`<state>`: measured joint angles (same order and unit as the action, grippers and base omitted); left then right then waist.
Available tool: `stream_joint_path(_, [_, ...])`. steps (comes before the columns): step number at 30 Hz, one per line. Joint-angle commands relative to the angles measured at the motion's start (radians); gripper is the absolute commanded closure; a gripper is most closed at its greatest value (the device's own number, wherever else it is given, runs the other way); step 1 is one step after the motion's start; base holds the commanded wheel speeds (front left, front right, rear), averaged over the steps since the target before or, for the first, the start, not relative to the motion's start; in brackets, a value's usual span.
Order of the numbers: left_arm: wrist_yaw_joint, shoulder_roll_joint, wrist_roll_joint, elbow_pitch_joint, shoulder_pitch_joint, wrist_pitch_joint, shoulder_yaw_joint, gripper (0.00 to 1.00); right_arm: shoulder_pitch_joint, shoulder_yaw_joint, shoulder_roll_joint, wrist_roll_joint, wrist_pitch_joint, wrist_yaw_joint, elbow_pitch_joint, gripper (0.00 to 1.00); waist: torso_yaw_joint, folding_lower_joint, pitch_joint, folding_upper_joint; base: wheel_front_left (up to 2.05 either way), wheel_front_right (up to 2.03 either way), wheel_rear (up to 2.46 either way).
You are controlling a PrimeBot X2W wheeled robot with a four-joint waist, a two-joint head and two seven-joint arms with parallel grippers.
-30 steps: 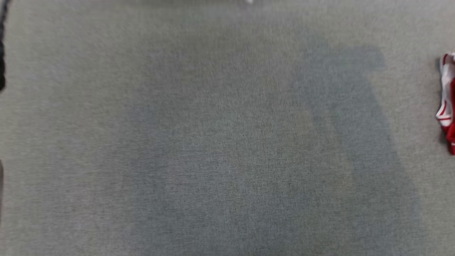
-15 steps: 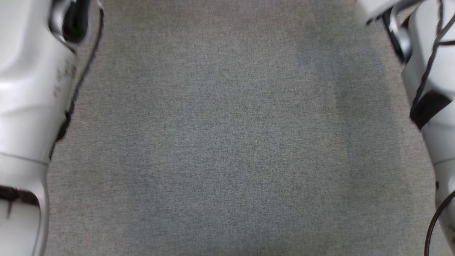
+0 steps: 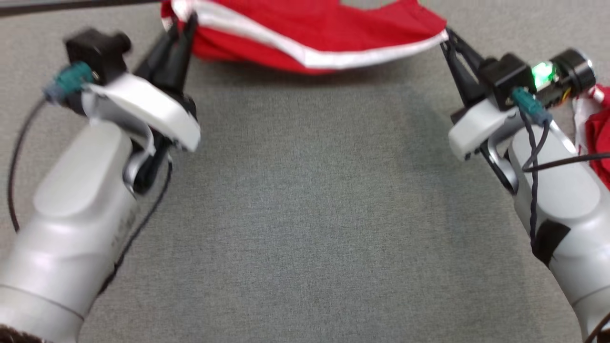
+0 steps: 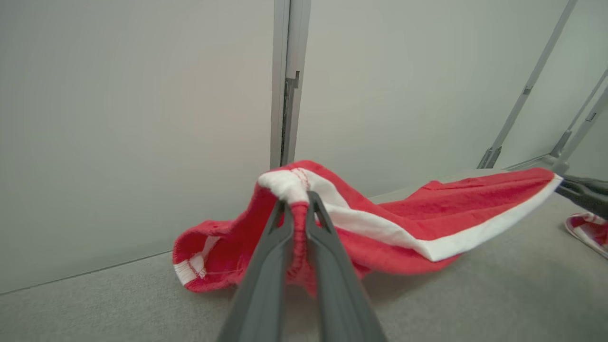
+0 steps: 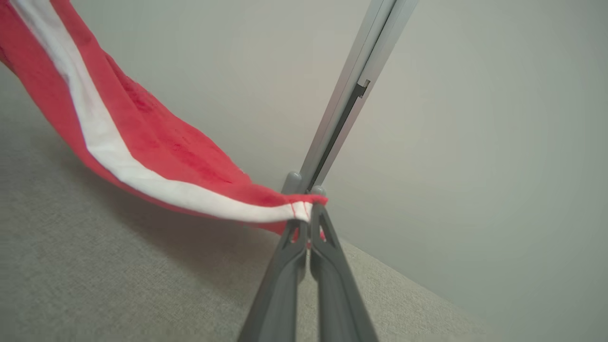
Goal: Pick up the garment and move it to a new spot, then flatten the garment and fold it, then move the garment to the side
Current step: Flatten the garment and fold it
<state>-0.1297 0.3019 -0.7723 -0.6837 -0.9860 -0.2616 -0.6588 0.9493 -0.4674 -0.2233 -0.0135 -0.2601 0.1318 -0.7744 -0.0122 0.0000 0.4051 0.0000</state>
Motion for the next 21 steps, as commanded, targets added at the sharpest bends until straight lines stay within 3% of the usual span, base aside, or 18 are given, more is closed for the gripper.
stream_joint_path(1, [-0.001, 0.010, 0.015, 0.009, 0.042, -0.004, -0.025, 1.00, -0.033, -0.020, -0.019, -0.023, -0.007, -0.002, -0.006, 1.00, 0.001, 0.0000, -0.055, 0.0000, 0.00, 0.00, 0.00])
stream_joint_path(13, [-0.001, 0.044, 0.021, 0.016, 0.252, -0.004, -0.199, 1.00, -0.175, -0.271, -0.133, -0.237, -0.006, -0.002, -0.081, 1.00, 0.004, 0.0000, -0.233, 0.0000, 0.00, 0.00, 0.00])
stream_joint_path(21, [-0.001, 0.046, 0.037, 0.062, 0.356, -0.004, -0.238, 1.00, -0.230, -0.454, -0.232, -0.411, 0.025, -0.002, -0.059, 1.00, 0.014, 0.0000, -0.293, 0.0000, 0.00, 0.00, 0.00])
